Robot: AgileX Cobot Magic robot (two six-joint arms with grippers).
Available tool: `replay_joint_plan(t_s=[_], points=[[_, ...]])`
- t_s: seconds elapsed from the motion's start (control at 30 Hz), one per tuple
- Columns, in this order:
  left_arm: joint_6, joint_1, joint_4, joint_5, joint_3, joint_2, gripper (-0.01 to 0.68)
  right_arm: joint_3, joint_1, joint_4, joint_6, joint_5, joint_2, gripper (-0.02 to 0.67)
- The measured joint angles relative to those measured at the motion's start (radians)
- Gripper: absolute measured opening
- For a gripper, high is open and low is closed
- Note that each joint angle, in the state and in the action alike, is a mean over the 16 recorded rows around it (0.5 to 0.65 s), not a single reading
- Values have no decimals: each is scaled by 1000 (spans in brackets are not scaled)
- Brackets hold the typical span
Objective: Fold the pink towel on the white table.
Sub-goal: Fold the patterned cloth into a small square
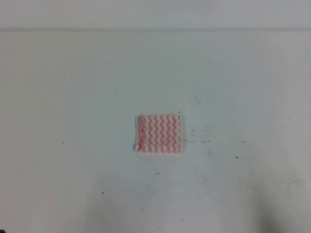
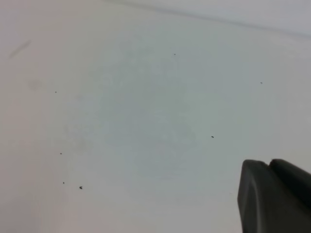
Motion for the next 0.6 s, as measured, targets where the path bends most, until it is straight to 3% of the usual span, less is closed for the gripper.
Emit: replay_joint_plan(t_s=[0.33,0.47,0.6], points=[[-44,15,116,1,0,-30,-4,4,0,1,0,-2,-2,-18],[-240,60,381,54,0,-61,-4,1,0,1,0,0,0,-18],[-555,131,753,147,0,-109,-4,0,0,1,0,2,-1,-18]])
